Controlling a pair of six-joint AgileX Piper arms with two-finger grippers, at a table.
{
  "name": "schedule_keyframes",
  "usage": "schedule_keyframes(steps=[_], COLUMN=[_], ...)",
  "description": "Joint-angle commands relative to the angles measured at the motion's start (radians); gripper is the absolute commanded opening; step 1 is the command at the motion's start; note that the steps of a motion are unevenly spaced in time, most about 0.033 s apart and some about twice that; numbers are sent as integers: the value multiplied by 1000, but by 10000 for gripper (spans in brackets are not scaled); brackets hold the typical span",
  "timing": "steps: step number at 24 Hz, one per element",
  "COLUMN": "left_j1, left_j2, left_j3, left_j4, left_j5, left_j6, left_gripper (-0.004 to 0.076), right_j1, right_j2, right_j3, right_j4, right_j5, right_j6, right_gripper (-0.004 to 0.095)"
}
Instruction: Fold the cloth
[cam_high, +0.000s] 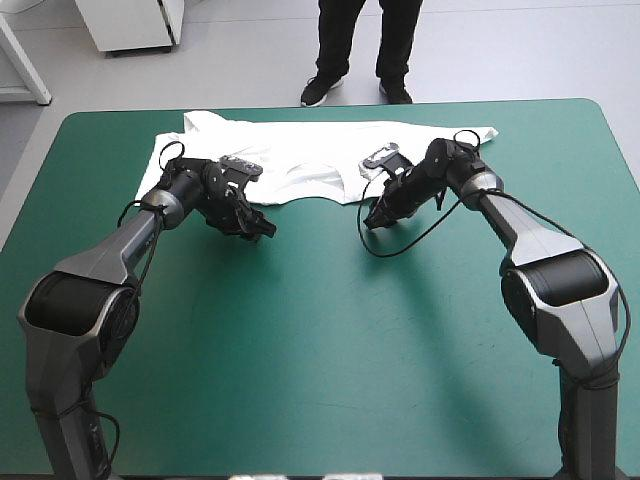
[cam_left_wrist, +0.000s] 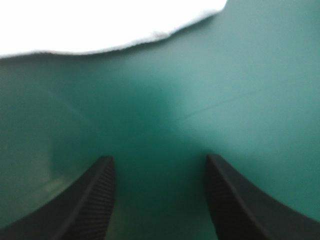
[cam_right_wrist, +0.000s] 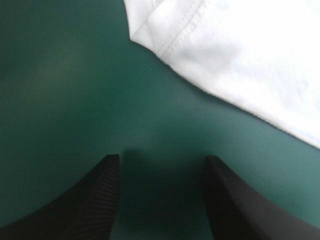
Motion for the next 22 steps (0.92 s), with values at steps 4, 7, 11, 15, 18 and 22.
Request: schedule_keyframes(steps=[4, 7, 11, 15, 18, 22], left_j1=[-3, -3, -3, -3, -3, -3], left_j2=[-36, -36, -36, -49, -95, -185], left_j3=[-19, -19, -19, -36, -69, -128], left_j4=[-22, -22, -22, -22, -19, -16], left_j5=[-11, -11, -11, 29, 59, 112], left_j6=[0, 0, 0, 49, 56, 56], left_gripper=[402, 402, 402, 402, 402, 402], right_j1=[-1, -1, -1, -4, -15, -36], right_j2=[-37, -37, -37, -42, -51, -83], right_j3=[-19, -17, -17, -22, -59, -130], right_j4=[-14, -14, -14, -16, -20, -27], right_j5=[14, 14, 14, 26, 89, 204], right_j6=[0, 0, 0, 0, 32, 84], right_gripper=[496, 496, 496, 496, 496, 496])
